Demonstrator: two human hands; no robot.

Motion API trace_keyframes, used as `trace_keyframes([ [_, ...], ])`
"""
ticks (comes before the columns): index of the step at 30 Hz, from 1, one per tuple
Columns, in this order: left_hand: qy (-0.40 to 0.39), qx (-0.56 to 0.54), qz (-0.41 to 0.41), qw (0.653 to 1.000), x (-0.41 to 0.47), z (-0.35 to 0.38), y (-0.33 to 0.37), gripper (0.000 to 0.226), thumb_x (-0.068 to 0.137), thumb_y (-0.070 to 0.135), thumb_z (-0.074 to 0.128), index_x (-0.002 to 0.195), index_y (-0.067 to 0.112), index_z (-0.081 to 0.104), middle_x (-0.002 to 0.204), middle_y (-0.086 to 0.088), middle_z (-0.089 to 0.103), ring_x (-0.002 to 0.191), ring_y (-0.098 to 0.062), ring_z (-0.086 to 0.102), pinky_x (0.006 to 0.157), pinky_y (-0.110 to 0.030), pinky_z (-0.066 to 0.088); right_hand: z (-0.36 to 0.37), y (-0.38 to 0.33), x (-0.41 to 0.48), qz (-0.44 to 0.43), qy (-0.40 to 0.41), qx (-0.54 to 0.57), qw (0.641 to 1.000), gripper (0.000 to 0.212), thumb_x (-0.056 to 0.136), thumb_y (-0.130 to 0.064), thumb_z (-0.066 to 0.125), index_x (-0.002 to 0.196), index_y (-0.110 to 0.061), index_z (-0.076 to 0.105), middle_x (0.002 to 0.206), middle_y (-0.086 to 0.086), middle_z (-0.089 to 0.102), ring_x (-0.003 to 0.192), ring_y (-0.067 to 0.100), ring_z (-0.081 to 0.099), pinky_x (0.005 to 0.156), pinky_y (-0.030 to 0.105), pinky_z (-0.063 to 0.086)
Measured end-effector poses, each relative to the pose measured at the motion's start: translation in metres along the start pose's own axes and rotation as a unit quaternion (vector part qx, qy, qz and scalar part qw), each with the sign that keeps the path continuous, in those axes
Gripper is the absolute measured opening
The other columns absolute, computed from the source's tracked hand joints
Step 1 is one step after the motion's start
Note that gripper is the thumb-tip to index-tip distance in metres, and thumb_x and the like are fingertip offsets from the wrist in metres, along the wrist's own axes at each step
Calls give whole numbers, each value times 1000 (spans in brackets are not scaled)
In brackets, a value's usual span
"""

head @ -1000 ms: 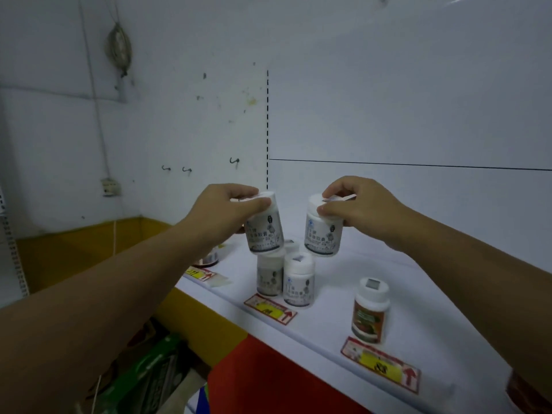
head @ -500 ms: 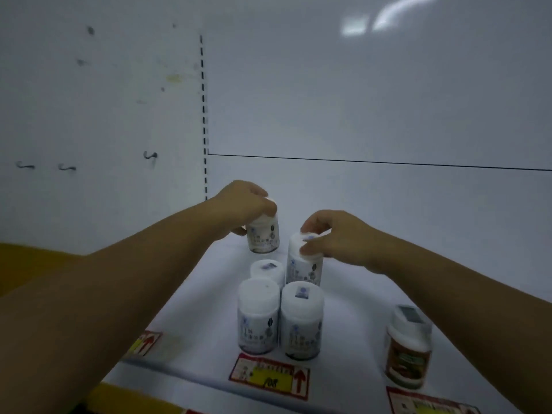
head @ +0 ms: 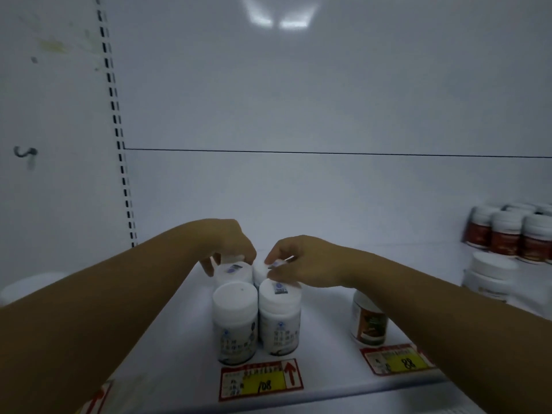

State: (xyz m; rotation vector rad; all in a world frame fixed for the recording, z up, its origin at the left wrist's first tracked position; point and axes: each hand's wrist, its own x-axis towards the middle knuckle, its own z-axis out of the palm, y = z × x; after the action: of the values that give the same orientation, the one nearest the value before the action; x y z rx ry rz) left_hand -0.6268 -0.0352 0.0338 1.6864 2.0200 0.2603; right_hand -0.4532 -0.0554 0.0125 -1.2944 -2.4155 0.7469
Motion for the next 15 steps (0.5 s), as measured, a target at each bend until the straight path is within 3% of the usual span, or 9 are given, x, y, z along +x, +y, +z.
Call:
trace_keyframes([
  [3, 13, 25, 3, 1000, -4, 3, 2, 46, 80, 28, 67, 120, 9, 55, 118, -12, 58, 102, -27, 60, 84, -42, 56, 2, -2, -7, -10, -2, -48, 999, 42, 88, -41, 58, 126, -23, 55, 135, -1, 53, 119, 18, 50, 96, 27, 37],
  [7, 83, 38, 59, 994, -13, 7, 13, 68, 85, 41, 60, 143, 16, 32, 149, -10, 36, 129, -30, 42, 101, -37, 40, -6, 11, -27, -31, 53, -127, 990, 60, 90, -51, 50, 142, -24, 37, 153, 1, 34, 139, 21, 32, 109, 33, 26],
  [10, 127, 71, 110, 983, -27, 14, 38, 70, 88, 47, 54, 146, 17, 28, 154, -10, 28, 137, -30, 32, 112, -43, 30, -36, 35, -62, -32, 124, -240, 962, 65, 93, -50, 44, 148, -23, 25, 160, 6, 14, 147, 22, 8, 117, 38, 9],
  [15, 106, 130, 197, 966, -65, 51, 118, 66, 90, 58, 40, 144, 21, 31, 154, -5, 30, 141, -24, 28, 115, -38, 23, -92, 91, -143, 9, 165, -307, 937, 65, 94, -50, 40, 149, -21, 23, 160, 9, 11, 148, 24, 1, 118, 38, 2],
])
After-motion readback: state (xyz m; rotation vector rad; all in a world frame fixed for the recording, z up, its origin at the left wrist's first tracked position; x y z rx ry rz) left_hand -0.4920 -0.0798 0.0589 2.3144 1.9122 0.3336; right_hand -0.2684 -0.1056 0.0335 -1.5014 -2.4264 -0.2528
